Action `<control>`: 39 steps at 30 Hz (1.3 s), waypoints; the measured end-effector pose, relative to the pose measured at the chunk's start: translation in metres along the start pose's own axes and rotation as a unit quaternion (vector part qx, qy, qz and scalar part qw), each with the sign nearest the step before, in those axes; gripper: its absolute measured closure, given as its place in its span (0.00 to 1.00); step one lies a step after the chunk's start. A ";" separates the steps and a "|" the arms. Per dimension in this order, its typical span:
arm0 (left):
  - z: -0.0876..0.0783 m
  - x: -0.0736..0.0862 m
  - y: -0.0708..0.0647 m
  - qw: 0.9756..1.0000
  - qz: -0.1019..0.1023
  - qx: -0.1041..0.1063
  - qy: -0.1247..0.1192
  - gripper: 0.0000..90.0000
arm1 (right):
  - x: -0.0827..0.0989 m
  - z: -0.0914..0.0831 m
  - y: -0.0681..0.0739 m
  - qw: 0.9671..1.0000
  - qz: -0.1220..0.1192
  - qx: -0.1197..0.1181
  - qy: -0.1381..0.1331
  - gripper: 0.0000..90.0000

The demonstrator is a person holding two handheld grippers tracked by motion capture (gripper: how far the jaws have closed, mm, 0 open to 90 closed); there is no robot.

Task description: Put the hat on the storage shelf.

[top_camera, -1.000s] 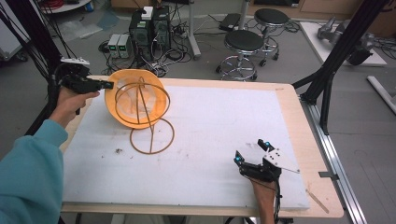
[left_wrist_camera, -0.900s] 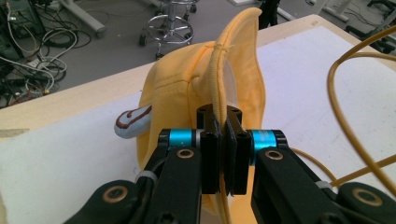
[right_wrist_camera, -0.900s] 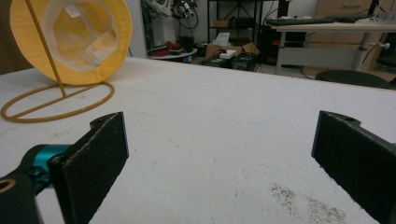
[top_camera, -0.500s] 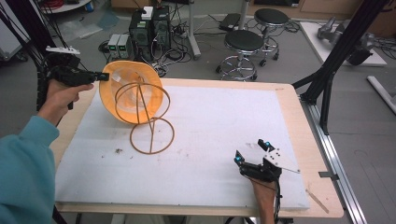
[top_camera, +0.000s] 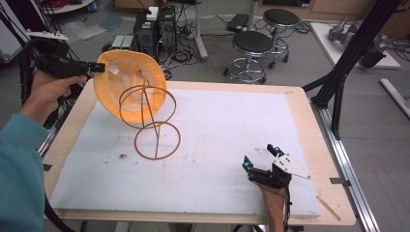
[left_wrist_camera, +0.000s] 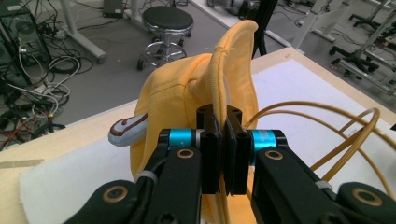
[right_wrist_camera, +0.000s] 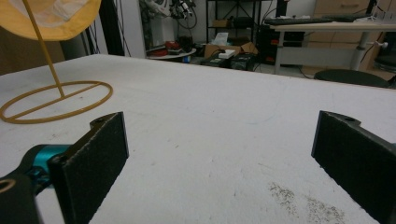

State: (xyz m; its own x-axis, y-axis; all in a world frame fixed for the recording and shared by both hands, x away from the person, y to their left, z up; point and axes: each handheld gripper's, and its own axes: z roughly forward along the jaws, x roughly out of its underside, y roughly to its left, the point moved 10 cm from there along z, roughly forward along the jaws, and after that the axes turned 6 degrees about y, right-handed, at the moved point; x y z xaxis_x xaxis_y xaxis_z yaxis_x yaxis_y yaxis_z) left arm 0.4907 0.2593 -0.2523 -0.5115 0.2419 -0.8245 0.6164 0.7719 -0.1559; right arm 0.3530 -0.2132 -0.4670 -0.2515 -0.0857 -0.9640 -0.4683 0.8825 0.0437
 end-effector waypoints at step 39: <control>-0.020 -0.027 -0.069 0.998 0.059 0.016 -0.001 0.96 | -0.001 0.000 0.000 1.000 -0.001 -0.001 -0.006 0.03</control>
State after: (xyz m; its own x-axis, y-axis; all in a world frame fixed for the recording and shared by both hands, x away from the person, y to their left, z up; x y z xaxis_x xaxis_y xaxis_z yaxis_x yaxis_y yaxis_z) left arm 0.4498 0.2115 -0.2083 -0.4324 0.3283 -0.8398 0.6910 0.7189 -0.0748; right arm 0.3530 -0.2129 -0.4660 -0.2413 -0.0816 -0.9670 -0.4710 0.8811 0.0432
